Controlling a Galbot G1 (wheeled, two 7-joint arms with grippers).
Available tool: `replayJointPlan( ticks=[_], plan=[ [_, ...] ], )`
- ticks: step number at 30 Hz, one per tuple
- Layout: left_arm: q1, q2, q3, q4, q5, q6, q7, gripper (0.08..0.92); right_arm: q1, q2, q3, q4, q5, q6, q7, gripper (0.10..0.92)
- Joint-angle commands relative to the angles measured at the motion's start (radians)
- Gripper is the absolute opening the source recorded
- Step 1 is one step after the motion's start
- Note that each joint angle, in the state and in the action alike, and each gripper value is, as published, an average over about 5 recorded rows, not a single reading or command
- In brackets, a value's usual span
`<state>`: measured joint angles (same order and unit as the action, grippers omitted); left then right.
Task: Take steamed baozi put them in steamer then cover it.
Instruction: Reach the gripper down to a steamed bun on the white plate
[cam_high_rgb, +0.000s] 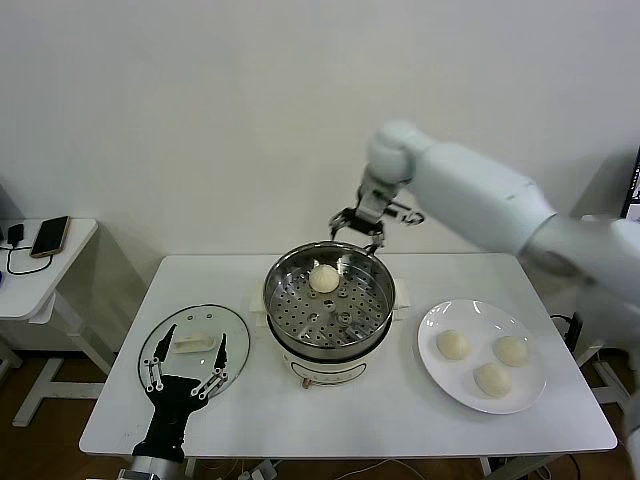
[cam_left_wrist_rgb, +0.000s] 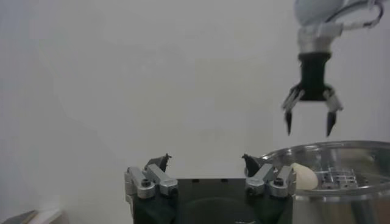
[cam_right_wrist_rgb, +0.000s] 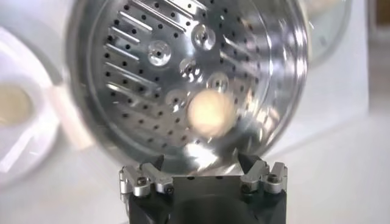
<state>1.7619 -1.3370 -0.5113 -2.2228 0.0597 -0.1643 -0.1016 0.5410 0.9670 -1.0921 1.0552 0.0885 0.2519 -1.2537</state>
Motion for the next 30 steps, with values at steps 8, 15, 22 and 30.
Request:
replayJointPlan(
  ticks=[8, 15, 22, 30],
  plan=[
    [-0.010, 0.000, 0.003, 0.009, 0.002, 0.004, -0.005, 0.823, -0.116, -0.323, -0.192, 0.044, 0.285, -0.345, 0.069, 0.823],
    [-0.003, -0.006, -0.001, 0.015, 0.004, 0.001, -0.008, 0.823, -0.250, -0.304, -0.118, 0.029, 0.207, -0.339, 0.085, 0.823],
    [0.000, -0.010, -0.002, 0.021, 0.005, -0.001, -0.010, 0.823, -0.326, -0.283, -0.065, 0.015, 0.136, -0.332, 0.104, 0.823],
    [-0.001, -0.011, -0.002, 0.025, 0.005, -0.002, -0.012, 0.823, -0.383, -0.257, -0.035, -0.003, 0.127, -0.332, 0.140, 0.823]
  ],
)
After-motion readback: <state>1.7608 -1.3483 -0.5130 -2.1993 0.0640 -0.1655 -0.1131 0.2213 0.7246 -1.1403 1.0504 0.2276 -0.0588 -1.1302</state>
